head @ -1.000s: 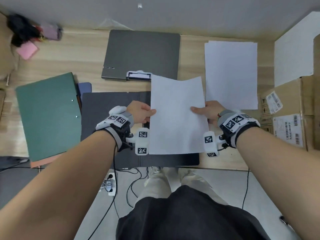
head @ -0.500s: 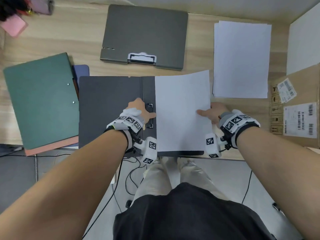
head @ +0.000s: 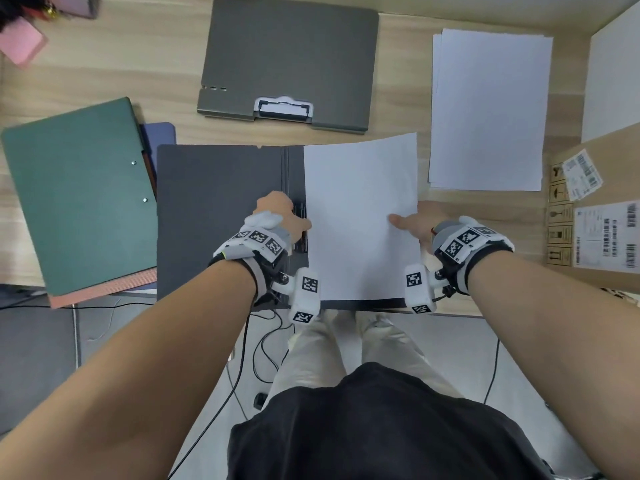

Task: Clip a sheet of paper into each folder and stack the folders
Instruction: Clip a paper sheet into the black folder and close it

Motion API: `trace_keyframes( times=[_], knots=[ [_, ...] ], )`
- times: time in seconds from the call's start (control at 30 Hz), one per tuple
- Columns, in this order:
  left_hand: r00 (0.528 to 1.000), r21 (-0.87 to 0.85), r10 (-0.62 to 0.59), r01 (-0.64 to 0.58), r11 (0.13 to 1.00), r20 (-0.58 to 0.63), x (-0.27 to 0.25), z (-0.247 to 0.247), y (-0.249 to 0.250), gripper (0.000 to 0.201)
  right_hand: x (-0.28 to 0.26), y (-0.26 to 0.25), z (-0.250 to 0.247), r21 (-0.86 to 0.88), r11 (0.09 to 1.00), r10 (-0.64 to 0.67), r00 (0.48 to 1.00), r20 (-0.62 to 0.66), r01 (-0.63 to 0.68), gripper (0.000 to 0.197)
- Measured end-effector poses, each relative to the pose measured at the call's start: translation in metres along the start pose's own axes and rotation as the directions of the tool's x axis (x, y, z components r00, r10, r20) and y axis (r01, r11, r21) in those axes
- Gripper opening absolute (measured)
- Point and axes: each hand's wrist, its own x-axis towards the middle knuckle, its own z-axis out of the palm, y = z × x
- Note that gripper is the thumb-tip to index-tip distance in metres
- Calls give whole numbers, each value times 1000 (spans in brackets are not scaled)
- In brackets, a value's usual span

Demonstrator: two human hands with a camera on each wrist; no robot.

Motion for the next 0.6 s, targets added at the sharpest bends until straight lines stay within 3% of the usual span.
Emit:
trace_keyframes(
  times=[0.1,0.27,0.37,0.47,0.6],
  knots=[
    [1000,-180,26,-23,983,17,3,0,-15,15,-2,-1,-1,-41,999,-16,1000,-3,15,53],
    [998,-395,39,-19,918,41,3,0,-26,22,-2,1,2,-7,1000,-18,1000,5,18,52],
    [998,-444,30,0,896,60,4,-2,-26,38,-1,0,4,-2,1000,-27,1000,-7,27,49],
    [997,-470,34,4,883,72,6,-1,-26,38,1,0,7,26,999,-29,1000,5,29,51],
    [998,-426,37,-14,904,47,6,0,-28,39,8,0,11,25,999,-26,1000,10,25,73]
  ],
)
